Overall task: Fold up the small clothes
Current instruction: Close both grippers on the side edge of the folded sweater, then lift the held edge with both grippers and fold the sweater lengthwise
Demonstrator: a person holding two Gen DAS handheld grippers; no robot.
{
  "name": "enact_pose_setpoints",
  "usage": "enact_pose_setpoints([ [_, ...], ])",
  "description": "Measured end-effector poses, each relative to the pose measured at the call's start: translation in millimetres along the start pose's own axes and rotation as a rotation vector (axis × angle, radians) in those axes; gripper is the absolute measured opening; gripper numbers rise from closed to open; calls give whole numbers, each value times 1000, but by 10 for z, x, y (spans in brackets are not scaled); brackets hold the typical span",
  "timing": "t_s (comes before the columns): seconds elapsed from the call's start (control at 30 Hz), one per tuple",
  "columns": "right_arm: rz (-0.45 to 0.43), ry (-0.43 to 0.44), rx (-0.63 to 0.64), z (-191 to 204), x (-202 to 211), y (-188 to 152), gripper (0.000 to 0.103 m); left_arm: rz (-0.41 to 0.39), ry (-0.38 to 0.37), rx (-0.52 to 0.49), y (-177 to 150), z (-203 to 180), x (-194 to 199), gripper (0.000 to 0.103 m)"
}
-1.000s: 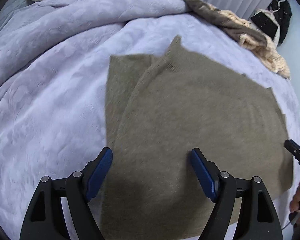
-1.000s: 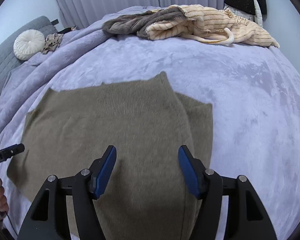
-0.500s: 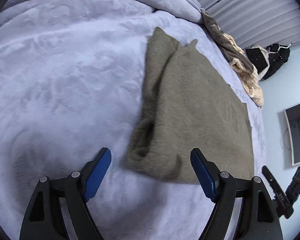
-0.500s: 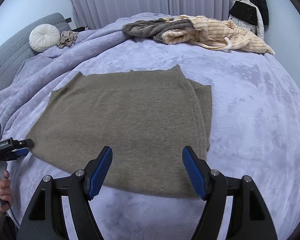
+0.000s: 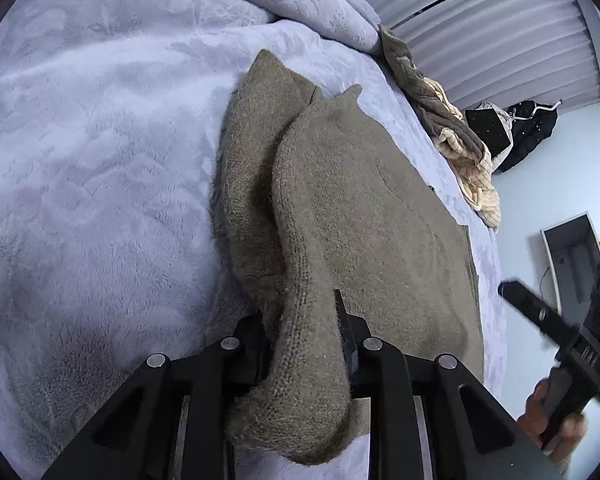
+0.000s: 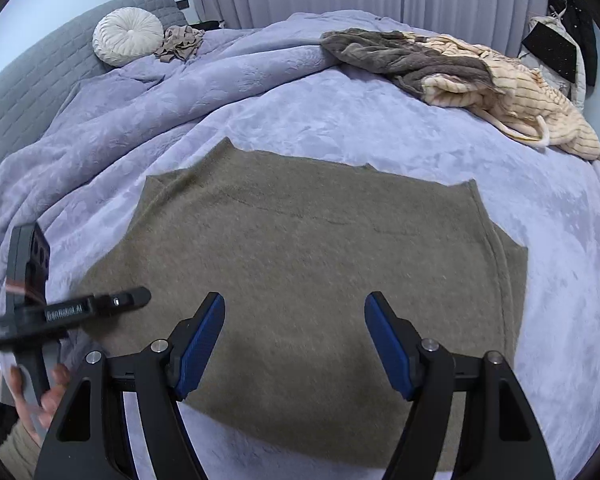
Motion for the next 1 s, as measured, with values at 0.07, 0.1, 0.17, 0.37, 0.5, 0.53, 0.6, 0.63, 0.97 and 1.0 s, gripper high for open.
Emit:
enact_pose_setpoints([
  [0.07, 42, 47, -17, 194, -237, 239, 79, -32, 40, -56, -4, -73, 15, 25],
  [0.1, 61, 57, -22, 284, -343, 330, 79, -49, 60, -83, -5, -106, 22, 25],
  [0.17, 125, 93, -19, 561, -639, 516, 79, -71, 96, -131, -12, -150, 23, 25],
  [0.37, 345, 138, -79, 1243, -1475, 772, 79, -103, 143, -225, -36, -159, 86, 25],
  [0.5, 505, 85, -21, 1573, -1864, 672, 79, -114, 171, -264, -57, -164, 85, 25],
  [0.53, 529, 64, 1, 1640, -1936, 636, 80, -119, 184, -282, -60, -176, 83, 25],
  [0.6, 566, 8, 75, 1758, -2067, 550, 85, -119, 191, -292, -58, -174, 77, 25],
  [0.63, 587, -40, 148, 1794, -2133, 479, 85, -122, 198, -301, -45, -185, 64, 25],
  [0.97, 532, 32, 177, 1468, -1656, 618, 15, -126, 200, -383, 48, -606, 246, 23],
  [1.0, 519, 46, 175, 1442, -1585, 648, 15, -125, 202, -392, 41, -659, 277, 23],
])
Point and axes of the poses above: each gripper's, at about its wrist camera, not at the fingertips, and x roughly against the way its jaws point, z to its left, y to its top, the point moved 8 cm from there along -x, roughly the way its jaws point, and after that the axes turned 9 degrees about -z, right-handed, at the moved point
